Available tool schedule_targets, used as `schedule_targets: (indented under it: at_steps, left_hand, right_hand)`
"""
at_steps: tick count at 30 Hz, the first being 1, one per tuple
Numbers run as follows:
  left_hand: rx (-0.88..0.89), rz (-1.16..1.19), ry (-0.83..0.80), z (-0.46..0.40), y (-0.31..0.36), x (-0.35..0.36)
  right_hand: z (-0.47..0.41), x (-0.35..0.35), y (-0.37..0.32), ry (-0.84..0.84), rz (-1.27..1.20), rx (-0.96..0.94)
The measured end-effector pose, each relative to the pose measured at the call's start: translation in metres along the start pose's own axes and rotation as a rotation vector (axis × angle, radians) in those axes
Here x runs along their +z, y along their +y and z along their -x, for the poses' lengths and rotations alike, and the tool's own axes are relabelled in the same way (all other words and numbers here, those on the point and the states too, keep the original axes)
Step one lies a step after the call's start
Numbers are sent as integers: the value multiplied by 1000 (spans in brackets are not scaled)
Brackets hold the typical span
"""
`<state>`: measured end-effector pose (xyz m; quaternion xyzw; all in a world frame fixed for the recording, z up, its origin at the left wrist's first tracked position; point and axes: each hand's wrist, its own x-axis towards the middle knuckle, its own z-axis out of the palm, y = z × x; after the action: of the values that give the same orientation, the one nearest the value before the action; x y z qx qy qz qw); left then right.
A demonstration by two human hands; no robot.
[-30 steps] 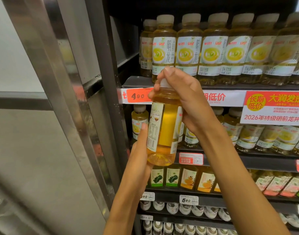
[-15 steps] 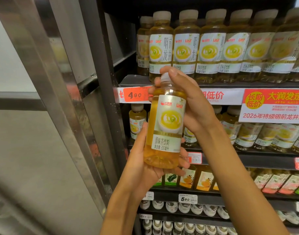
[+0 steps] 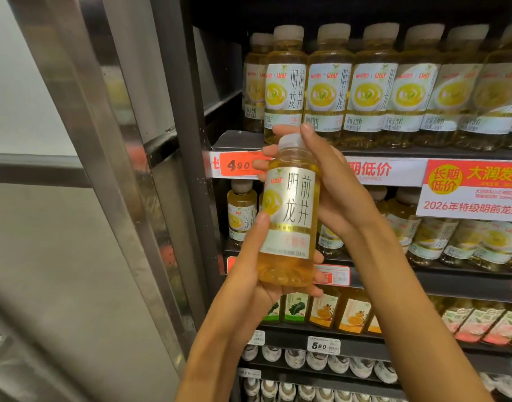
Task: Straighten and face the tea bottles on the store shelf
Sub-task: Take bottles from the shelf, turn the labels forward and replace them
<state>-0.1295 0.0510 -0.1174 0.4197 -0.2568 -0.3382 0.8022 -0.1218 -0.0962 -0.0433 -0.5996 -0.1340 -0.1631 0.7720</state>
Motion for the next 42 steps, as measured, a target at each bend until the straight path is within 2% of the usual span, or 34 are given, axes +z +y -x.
schedule_targets:
  at_steps: [3, 9, 14, 22, 25, 28, 35, 38, 42]
  left_hand:
    - [-40, 125, -64, 3, 1, 5]
    - [-139, 587, -312, 15, 9, 10]
    - [-148, 691, -349, 21, 15, 15]
    - [-184, 582, -332, 19, 11, 19]
    - [-199, 519, -313, 20, 7, 9]
    - [-193, 455, -294, 21, 5, 2]
    - [-66, 139, -235, 20, 1, 1]
    - [-3, 53, -167, 20, 0, -1]
    - [99, -209, -33, 16, 1, -10]
  right_hand:
    - [-2, 0, 6, 7, -49, 39]
    - [2, -1, 16, 17, -180, 215]
    - [8, -1, 24, 34, -177, 362]
    - [13, -3, 30, 42, -168, 447]
    - [12, -3, 27, 45, -151, 380]
    - [11, -3, 22, 47, -90, 232]
    - [12, 5, 4, -75, 24, 12]
    - [14, 4, 3, -49, 48, 18]
    - [18, 0, -1, -60, 148, 46]
